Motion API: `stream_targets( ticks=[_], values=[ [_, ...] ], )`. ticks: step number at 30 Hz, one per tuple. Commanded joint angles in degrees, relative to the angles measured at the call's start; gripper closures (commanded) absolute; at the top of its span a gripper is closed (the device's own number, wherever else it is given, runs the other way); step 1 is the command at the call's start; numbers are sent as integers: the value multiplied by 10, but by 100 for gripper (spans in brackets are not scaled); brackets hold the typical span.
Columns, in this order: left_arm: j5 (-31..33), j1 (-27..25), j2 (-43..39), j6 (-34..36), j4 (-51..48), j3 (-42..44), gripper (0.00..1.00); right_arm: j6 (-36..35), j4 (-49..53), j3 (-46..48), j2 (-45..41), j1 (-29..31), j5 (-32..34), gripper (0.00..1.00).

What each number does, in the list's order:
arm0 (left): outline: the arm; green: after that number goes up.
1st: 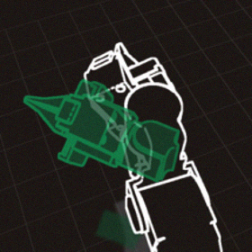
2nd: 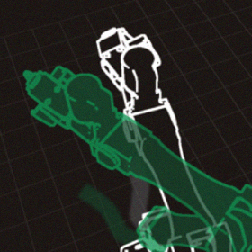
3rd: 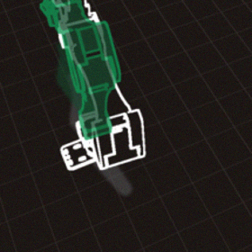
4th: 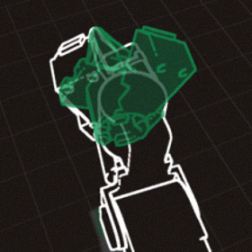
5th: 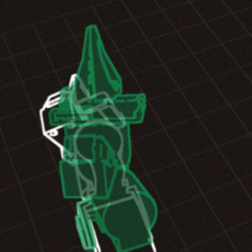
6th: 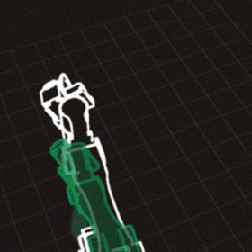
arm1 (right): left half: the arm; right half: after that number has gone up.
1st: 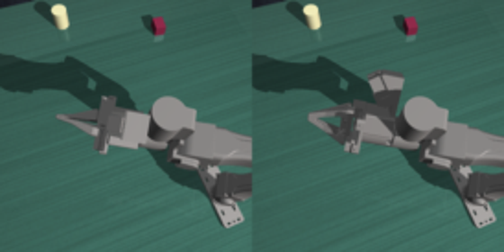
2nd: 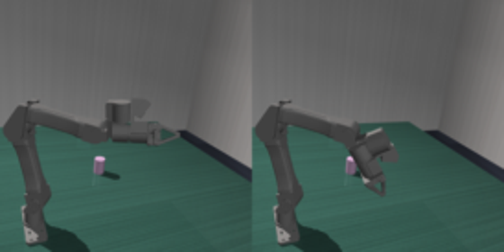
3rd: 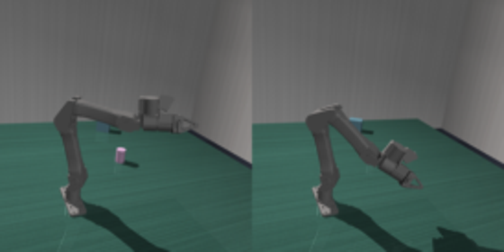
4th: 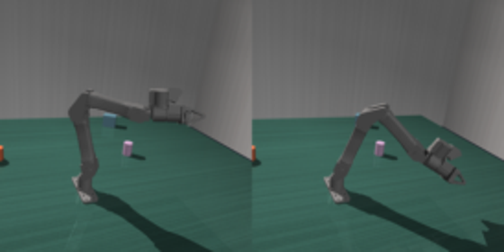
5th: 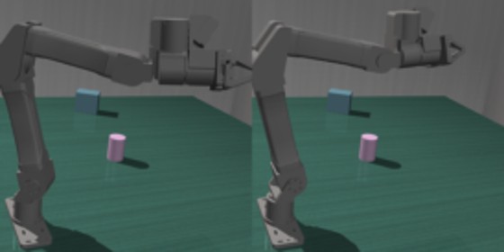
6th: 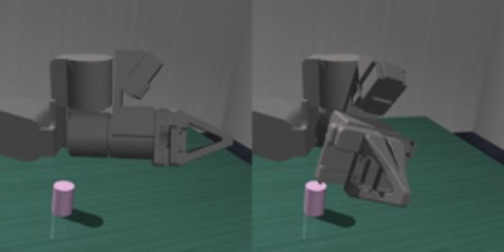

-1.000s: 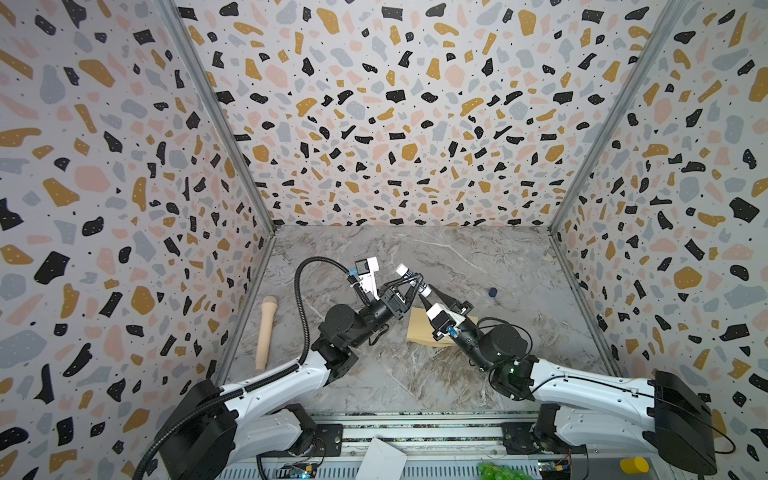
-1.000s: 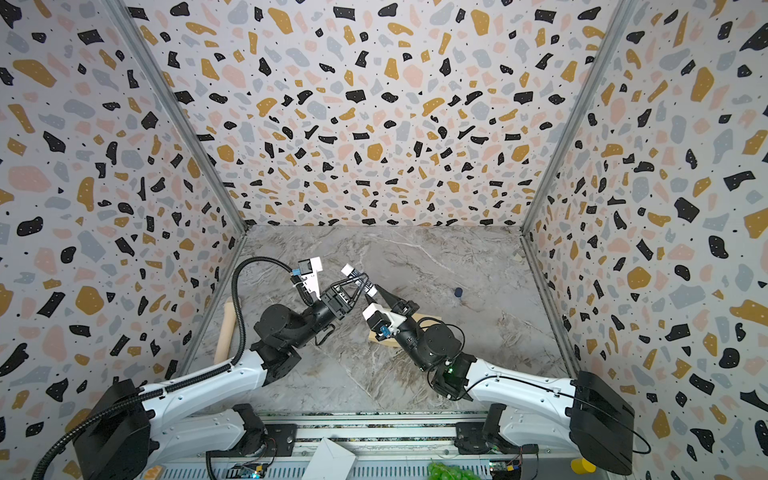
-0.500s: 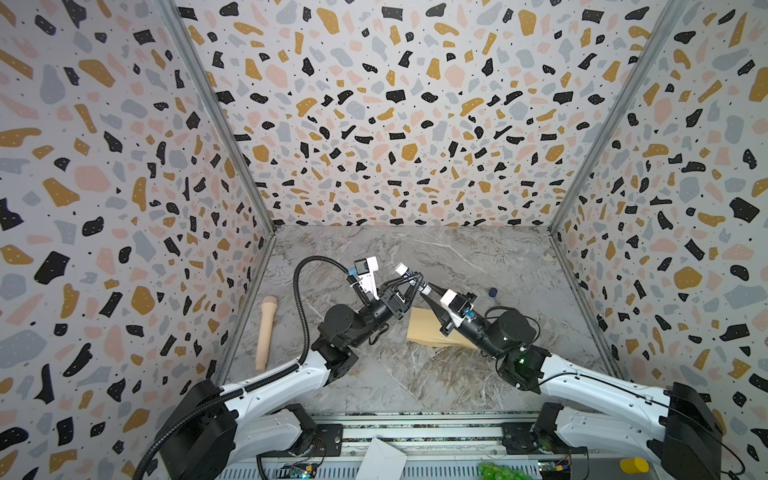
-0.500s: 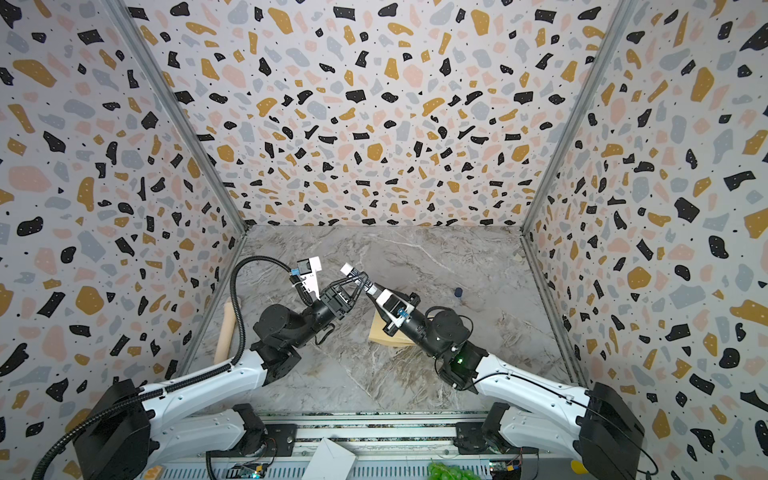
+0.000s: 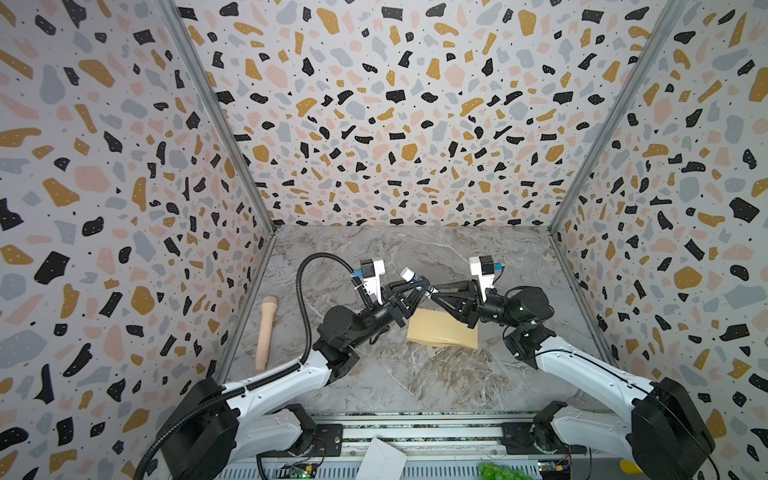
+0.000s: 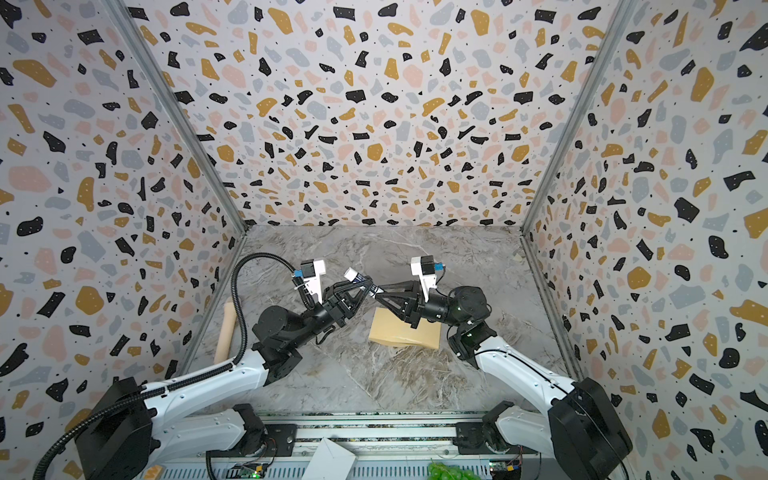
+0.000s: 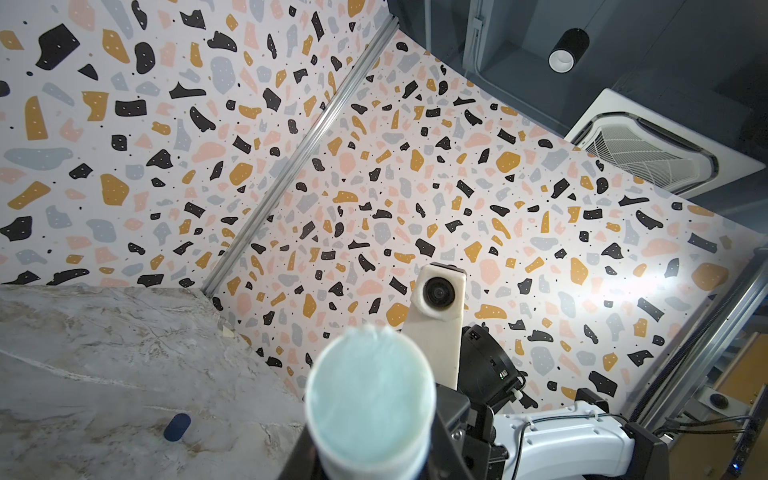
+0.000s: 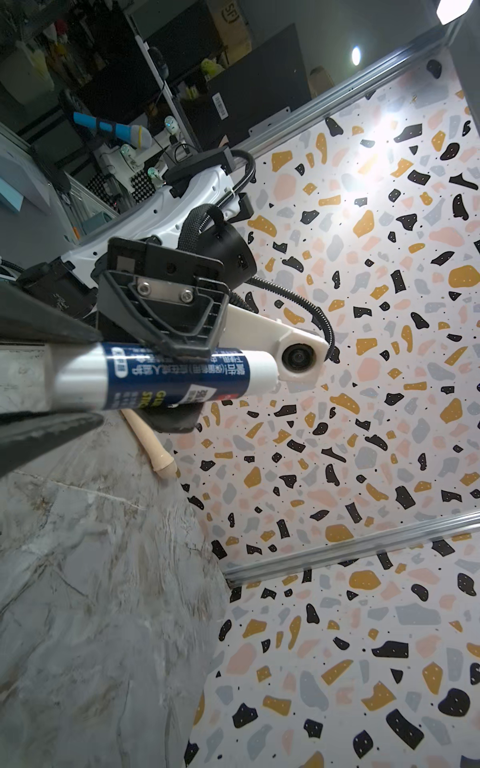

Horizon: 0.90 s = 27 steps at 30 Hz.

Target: Place the letter into the envelope and seal it

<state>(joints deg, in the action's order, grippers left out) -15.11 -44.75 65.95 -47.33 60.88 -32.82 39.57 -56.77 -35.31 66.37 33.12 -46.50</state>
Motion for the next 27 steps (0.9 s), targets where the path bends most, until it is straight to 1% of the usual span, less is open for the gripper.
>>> stream_targets(
  ticks=[1, 3, 4, 5, 8, 9, 12, 14, 15, 17, 20, 23, 27],
  values=[
    [13, 0, -6, -4, 28, -12, 100, -46, 30, -16, -41, -10, 71, 73],
    [20, 0, -5, -17, 23, -14, 100, -139, 81, -5, -79, 6, 154, 53],
    [23, 0, -4, -22, 19, -15, 100, -192, 101, 2, -97, 20, 201, 47],
    [26, 1, -3, -26, 14, -17, 100, -266, 121, 10, -117, 44, 263, 41],
    [27, 0, -2, -30, -1, -25, 100, -472, 136, 36, -152, 132, 413, 32],
    [26, 0, -2, -30, -3, -26, 100, -533, 128, 46, -155, 157, 452, 31],
    [26, 1, -3, -30, -6, -30, 100, -675, 107, 61, -147, 215, 532, 29],
    [25, 0, -2, -29, -8, -32, 100, -738, 81, 65, -131, 245, 580, 30],
    [25, 0, -3, -30, -8, -32, 100, -764, 66, 67, -122, 257, 598, 32],
    [24, 0, -3, -30, -8, -33, 100, -796, 43, 67, -105, 273, 623, 40],
    [24, 1, -3, -29, -10, -33, 100, -807, 24, 62, -87, 280, 640, 47],
    [24, 0, -4, -29, -11, -33, 100, -808, 8, 62, -78, 282, 645, 51],
    [23, 0, -4, -30, -12, -32, 100, -805, -2, 60, -74, 282, 646, 51]
  ],
)
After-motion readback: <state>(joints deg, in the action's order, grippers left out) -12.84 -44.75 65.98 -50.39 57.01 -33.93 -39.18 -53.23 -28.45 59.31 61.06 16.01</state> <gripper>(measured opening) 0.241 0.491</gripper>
